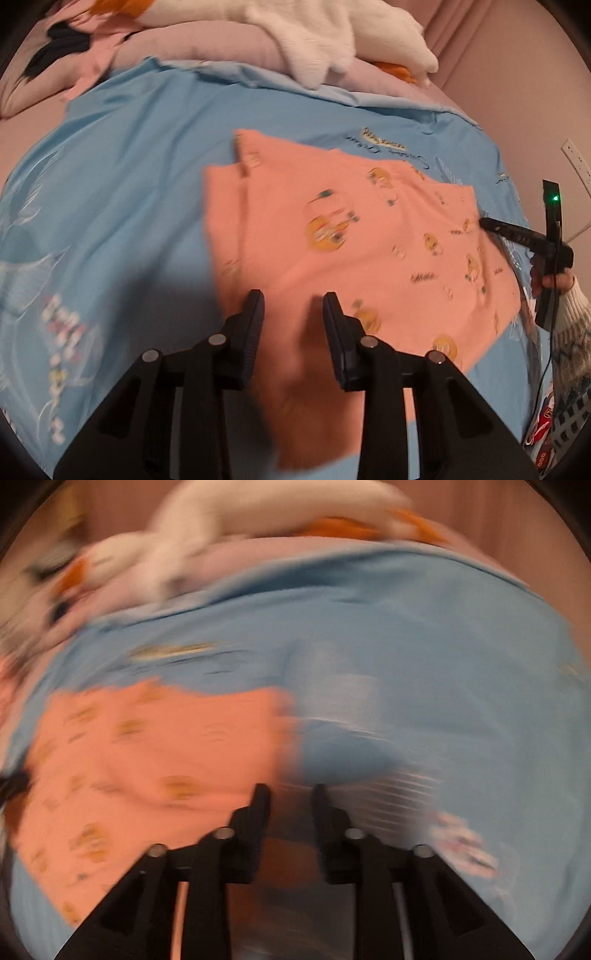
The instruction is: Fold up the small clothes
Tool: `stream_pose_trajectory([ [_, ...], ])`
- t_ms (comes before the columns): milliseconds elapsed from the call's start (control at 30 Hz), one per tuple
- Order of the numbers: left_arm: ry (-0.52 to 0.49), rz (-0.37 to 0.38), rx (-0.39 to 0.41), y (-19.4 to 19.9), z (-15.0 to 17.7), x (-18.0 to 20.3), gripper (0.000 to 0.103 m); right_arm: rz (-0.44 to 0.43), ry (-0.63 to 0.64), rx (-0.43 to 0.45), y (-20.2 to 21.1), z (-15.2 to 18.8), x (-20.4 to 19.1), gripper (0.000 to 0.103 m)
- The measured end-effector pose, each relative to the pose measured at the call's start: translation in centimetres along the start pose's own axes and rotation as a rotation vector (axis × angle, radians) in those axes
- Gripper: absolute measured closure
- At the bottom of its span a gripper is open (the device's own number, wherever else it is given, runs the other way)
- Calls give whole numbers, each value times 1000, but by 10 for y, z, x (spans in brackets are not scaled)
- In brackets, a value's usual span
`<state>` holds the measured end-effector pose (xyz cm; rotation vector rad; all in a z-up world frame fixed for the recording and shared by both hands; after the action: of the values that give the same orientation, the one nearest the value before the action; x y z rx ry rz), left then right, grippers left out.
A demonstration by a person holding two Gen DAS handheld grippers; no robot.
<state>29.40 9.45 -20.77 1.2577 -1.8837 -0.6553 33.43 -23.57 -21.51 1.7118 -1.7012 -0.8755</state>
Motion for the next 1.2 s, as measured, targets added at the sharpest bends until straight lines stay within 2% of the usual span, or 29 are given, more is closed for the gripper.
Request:
stream_pose_trajectory([
  [33, 14, 3, 1, 6, 2, -3, 71, -8, -58, 1, 7, 3, 11, 68],
  [100, 40, -31, 21, 23, 7, -9, 48, -94, -144, 28, 27, 9, 18, 68],
  [167, 90, 10, 64, 40, 8, -7, 45, -209, -226, 83, 56, 17, 19, 64],
  [200, 135, 50, 95, 51, 7, -5, 45, -236, -247, 88, 61, 20, 16, 59],
  [233, 160, 71, 113, 55, 5, -3, 45, -274, -281, 88, 67, 26, 14, 57],
  [300, 204, 119, 145, 65, 5, 6, 33, -350, -333, 65, 71, 39, 4, 50],
  [333, 211, 138, 154, 67, 7, 13, 32, -372, -347, 43, 72, 47, -3, 50],
  [400, 215, 140, 144, 66, 13, 26, 30, -397, -362, 26, 76, 62, -12, 50],
  [467, 241, 129, 135, 60, 16, 29, 30, -411, -332, 50, 83, 70, -26, 50],
  [567, 310, 98, 139, 55, 23, 17, 27, -451, -270, 90, 90, 68, -46, 50],
  [600, 315, 64, 142, 52, 24, 11, 26, -465, -257, 94, 92, 68, -54, 50],
  [667, 320, 44, 133, 44, 26, 2, 26, -490, -218, 97, 92, 63, -70, 50],
  [800, 438, 173, 67, 18, 27, -10, 26, -531, -145, 92, 87, 51, -101, 50],
  [933, 559, 322, 77, 1, 5, -17, 26, -562, -130, 84, 82, 49, -116, 50],
  [967, 576, 339, 71, -4, 0, -17, 28, -566, -128, 83, 82, 49, -119, 50],
  [1200, 562, 322, 42, -24, -28, -6, 28, -552, -109, 62, 62, 26, -139, 50],
])
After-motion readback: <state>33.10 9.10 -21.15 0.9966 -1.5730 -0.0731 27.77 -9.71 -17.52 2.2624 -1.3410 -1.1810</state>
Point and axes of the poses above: each gripper's, at about its wrist camera, not at the fingertips, and y roughly against the way its jaws point, x to its right, z to its underside, the point moved 7 cm from there along -y, roughly the way its jaws point, and after that the axes turned 5 degrees about x, right-handed, at the moved point
